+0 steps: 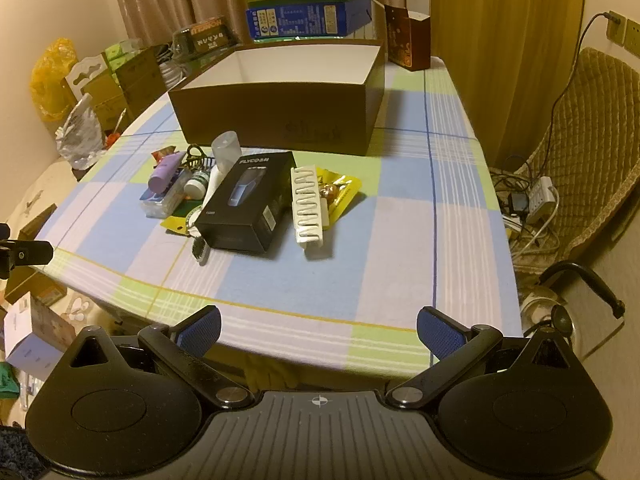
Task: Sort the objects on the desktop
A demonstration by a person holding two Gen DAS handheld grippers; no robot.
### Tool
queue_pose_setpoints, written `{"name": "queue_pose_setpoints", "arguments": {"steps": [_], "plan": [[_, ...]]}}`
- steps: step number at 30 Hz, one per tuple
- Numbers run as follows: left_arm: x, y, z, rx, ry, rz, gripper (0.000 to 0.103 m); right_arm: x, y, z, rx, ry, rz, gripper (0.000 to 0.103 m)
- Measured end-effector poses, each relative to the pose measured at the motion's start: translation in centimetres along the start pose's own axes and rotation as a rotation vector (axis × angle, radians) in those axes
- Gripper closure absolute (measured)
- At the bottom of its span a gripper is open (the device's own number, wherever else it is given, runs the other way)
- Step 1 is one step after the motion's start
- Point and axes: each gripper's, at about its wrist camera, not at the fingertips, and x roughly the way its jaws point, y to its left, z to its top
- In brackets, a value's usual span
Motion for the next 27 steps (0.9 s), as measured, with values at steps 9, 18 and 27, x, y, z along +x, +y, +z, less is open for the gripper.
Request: {"name": "queue_pose_setpoints", "arguments": {"steps": [9, 18, 27], "plan": [[0.5, -0.13, 0.18, 0.002, 0.01, -0.002, 0.001, 0.17, 0.04, 0.06, -0.001, 0.005, -0.002, 0.002], [0.67, -0.22, 0.01, 0.003, 0.012, -0.004, 0.001, 0.29, 0.01, 0.1, -0.006, 0.01, 0.002, 0.002], [0.71, -0.51, 0.07, 0.005, 0.012, -0.006, 0.001, 0.34, 0.01, 0.04, -0.007, 0.011, 0.0, 0.002]]}}
